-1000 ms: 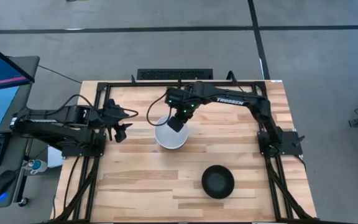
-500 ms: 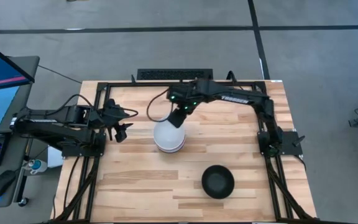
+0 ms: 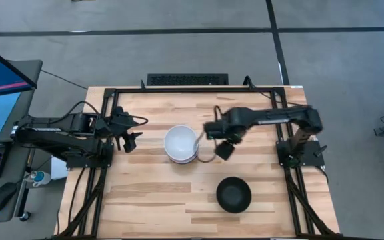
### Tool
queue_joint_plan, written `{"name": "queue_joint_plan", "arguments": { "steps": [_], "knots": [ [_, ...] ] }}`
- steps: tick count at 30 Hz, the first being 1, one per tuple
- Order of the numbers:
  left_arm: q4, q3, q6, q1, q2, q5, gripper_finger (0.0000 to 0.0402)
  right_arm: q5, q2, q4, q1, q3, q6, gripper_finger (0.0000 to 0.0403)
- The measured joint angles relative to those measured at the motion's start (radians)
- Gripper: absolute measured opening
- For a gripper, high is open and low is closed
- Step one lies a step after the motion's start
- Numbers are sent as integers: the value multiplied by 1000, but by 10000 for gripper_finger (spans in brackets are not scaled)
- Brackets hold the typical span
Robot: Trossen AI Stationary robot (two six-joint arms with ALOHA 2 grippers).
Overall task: Nest bowls inside each other
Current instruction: Stack the black bowl on the white bowl
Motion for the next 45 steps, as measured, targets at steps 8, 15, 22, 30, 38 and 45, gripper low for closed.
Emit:
{"name": "queue_joint_plan", "arguments": {
  "steps": [8, 15, 22, 30, 38, 45],
  "knots": [
    [0, 0, -4, 0, 0, 24, 206, -69, -253, 284, 267, -321, 365, 209],
    [5, 0, -35, 0, 0, 27, 206, -70, -258, 383, 459, -471, 641, 204],
    [3, 0, -93, 0, 7, 35, 206, -92, -170, 538, 520, -511, 689, 209],
    [-2, 0, -114, -1, 31, 36, 206, -96, -75, 585, 534, -511, 689, 191],
    [-5, 0, -115, 0, 40, 50, 206, -111, -62, 697, 527, -511, 696, 174],
    [-4, 0, -115, 0, 40, 49, 206, -120, -62, 682, 476, -511, 620, 72]
  ]
}}
